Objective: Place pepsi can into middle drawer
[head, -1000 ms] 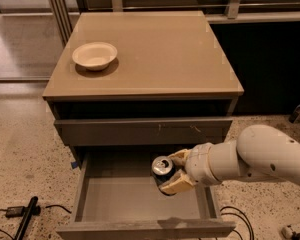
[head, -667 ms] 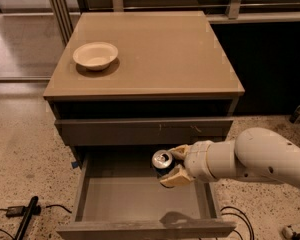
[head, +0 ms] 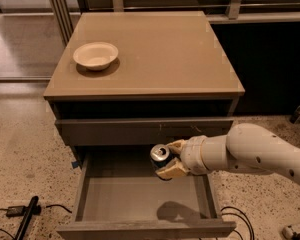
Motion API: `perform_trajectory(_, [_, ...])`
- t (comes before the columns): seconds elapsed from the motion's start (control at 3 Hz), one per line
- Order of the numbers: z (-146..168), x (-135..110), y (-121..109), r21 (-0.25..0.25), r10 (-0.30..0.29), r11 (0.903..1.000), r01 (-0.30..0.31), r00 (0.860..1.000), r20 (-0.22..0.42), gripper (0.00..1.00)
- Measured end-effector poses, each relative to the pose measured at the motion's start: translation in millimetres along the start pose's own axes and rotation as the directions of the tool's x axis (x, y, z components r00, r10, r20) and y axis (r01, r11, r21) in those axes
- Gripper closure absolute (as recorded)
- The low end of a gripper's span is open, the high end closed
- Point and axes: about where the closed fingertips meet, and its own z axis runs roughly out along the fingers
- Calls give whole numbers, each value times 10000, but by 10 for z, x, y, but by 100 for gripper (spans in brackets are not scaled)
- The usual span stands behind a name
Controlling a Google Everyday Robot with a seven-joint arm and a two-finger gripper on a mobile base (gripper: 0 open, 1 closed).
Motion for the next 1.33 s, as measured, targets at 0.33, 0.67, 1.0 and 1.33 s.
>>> perform_trajectory(0.33, [327, 219, -176, -125, 447, 9989, -443, 9984, 352, 100])
perform_trajectory(0.67, [645, 509, -246, -176, 995, 9950, -985, 9927, 684, 100])
perform_trajectory(1.0, [944, 737, -229, -368, 1395, 9899, -1369, 9870, 797, 100])
perform_trajectory(1.33, [1241, 910, -277, -491, 1633, 9858, -1603, 9843, 664, 100])
